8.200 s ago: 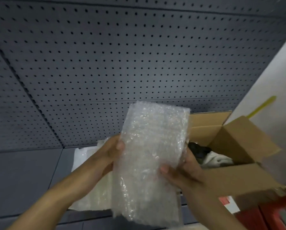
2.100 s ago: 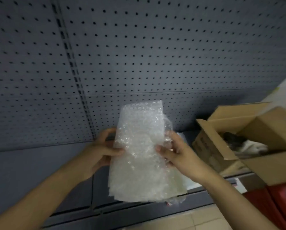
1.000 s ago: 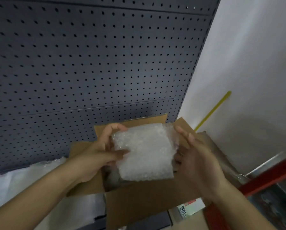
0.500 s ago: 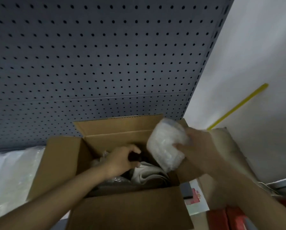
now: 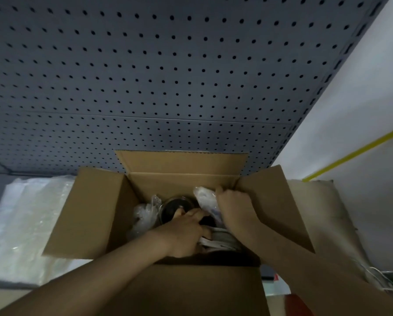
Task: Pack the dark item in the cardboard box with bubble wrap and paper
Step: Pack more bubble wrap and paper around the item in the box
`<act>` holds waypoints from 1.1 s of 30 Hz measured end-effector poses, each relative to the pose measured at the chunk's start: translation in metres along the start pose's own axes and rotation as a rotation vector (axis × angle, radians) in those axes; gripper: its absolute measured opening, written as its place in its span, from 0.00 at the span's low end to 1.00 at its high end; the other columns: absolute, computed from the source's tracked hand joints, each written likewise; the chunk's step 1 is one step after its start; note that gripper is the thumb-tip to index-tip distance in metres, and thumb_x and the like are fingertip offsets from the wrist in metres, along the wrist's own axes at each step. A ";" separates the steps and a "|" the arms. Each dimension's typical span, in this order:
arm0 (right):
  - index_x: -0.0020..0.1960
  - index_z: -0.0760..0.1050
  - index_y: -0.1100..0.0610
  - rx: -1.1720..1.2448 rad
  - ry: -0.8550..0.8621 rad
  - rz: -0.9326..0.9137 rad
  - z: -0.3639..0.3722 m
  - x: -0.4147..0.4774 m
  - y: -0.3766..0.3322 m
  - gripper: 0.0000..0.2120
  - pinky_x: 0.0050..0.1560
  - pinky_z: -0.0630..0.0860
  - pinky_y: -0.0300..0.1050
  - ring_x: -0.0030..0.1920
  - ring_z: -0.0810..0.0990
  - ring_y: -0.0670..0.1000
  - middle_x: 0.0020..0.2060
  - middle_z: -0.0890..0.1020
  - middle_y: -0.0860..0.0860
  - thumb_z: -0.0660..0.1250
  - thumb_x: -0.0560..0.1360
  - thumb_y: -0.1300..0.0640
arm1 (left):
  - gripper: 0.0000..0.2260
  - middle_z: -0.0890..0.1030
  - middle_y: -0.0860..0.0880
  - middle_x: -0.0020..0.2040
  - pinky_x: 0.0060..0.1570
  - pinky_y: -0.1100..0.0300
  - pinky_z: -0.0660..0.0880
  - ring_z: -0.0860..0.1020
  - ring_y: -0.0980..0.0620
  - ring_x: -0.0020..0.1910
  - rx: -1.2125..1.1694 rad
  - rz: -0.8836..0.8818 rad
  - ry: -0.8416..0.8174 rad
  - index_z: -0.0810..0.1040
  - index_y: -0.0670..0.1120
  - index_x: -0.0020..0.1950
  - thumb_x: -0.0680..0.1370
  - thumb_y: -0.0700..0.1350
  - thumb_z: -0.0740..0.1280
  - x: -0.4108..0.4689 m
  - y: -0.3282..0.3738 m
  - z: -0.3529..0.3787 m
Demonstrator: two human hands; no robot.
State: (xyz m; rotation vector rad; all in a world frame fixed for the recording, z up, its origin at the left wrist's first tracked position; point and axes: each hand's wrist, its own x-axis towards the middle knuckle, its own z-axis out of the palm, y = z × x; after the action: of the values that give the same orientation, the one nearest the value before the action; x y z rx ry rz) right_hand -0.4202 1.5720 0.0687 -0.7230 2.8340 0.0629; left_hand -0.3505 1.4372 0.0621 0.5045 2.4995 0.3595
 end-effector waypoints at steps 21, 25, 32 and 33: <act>0.60 0.72 0.53 -0.179 -0.120 -0.087 -0.044 -0.012 -0.026 0.14 0.59 0.71 0.45 0.61 0.71 0.54 0.60 0.76 0.53 0.59 0.78 0.48 | 0.15 0.73 0.49 0.66 0.65 0.58 0.66 0.71 0.50 0.64 -0.133 0.080 0.461 0.74 0.50 0.66 0.81 0.46 0.59 -0.064 -0.014 -0.023; 0.57 0.73 0.46 0.184 0.045 -0.199 -0.087 -0.040 -0.077 0.14 0.40 0.71 0.37 0.49 0.77 0.46 0.51 0.80 0.45 0.52 0.80 0.45 | 0.10 0.80 0.57 0.53 0.51 0.69 0.70 0.76 0.60 0.51 -0.212 -0.142 0.823 0.79 0.53 0.56 0.80 0.47 0.59 -0.151 -0.043 -0.037; 0.55 0.74 0.41 0.651 -0.049 -0.589 -0.100 -0.106 -0.226 0.12 0.48 0.71 0.28 0.47 0.73 0.36 0.49 0.75 0.37 0.56 0.75 0.43 | 0.09 0.83 0.52 0.47 0.45 0.59 0.76 0.81 0.53 0.44 -0.370 -0.770 1.147 0.80 0.48 0.50 0.77 0.37 0.64 -0.274 -0.160 0.002; 0.56 0.73 0.40 0.707 -0.106 -0.628 -0.092 -0.111 -0.249 0.13 0.49 0.69 0.24 0.47 0.72 0.32 0.53 0.74 0.35 0.57 0.73 0.43 | 0.09 0.83 0.50 0.49 0.45 0.59 0.75 0.81 0.51 0.45 -0.393 -0.830 1.125 0.80 0.47 0.51 0.76 0.37 0.65 -0.283 -0.182 0.018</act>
State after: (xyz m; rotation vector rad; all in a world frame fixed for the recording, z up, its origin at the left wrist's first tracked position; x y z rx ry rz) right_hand -0.2247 1.3969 0.1858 -1.2941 2.1504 -0.9015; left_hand -0.1715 1.1572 0.1163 -1.1879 3.1761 0.9249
